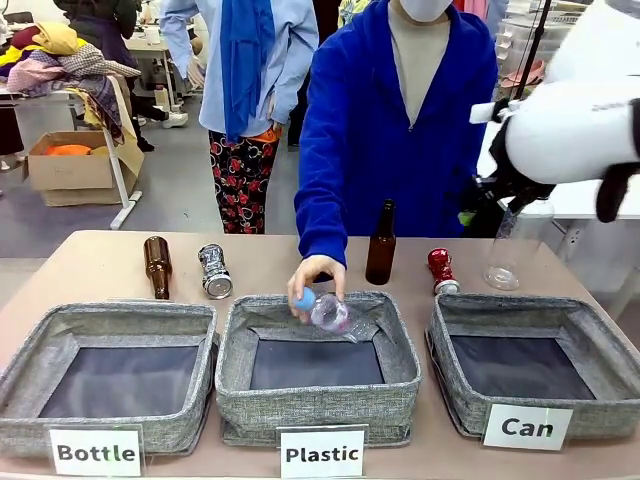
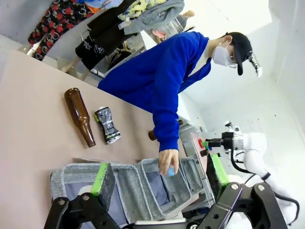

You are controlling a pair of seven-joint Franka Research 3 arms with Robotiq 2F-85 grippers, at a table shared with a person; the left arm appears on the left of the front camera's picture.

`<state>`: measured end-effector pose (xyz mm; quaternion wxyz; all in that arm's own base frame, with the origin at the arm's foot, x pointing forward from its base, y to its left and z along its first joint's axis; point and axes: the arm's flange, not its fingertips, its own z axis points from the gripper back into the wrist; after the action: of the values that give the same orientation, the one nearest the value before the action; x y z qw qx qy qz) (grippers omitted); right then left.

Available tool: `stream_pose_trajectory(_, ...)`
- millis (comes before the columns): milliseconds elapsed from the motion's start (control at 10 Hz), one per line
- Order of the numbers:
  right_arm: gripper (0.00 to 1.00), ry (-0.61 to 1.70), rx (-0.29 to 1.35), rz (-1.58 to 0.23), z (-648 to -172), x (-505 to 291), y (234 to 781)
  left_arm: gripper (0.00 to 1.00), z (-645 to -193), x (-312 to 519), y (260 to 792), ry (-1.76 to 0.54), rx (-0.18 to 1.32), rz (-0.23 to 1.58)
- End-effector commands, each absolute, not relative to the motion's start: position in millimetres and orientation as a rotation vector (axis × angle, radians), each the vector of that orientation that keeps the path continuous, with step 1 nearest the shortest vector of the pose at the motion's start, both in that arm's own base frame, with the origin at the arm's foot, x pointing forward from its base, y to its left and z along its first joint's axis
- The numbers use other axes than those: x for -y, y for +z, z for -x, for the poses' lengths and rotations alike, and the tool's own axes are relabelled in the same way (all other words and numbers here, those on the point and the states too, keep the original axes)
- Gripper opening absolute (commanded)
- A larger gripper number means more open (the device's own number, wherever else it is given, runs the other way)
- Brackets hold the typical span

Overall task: Sort the can waste into the basket.
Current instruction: Pick up the can waste from the table and place it in the right Fabric basket.

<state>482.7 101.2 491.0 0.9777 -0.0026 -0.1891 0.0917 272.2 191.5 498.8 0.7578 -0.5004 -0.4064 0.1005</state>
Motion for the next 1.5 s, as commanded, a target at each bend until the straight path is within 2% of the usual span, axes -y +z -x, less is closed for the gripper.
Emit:
stream_pose_trajectory(0,1.0,0.111,0.303,-0.004,-522,-103,484,1.0,-270,-193,498,0.202,0.889,1.09)
stream_pose_trajectory(500,1.0,0.069,0.154,0.005,-598,-107,389,1.0,-270,-193,498,0.202,0.889,1.09)
stream_pose_trajectory(800,1.0,0.017,0.068,0.033,-617,-115,336,1.0,-270,-193,498,0.202,0.889,1.09)
stream_pose_trajectory(1000,1.0,-0.025,0.109,0.047,-625,-116,313,1.0,-270,-193,498,0.202,0.889,1.09)
stream_pose_trajectory(1400,1.0,-0.059,0.148,0.072,-627,-118,304,1.0,-270,-193,498,0.202,0.889,1.09)
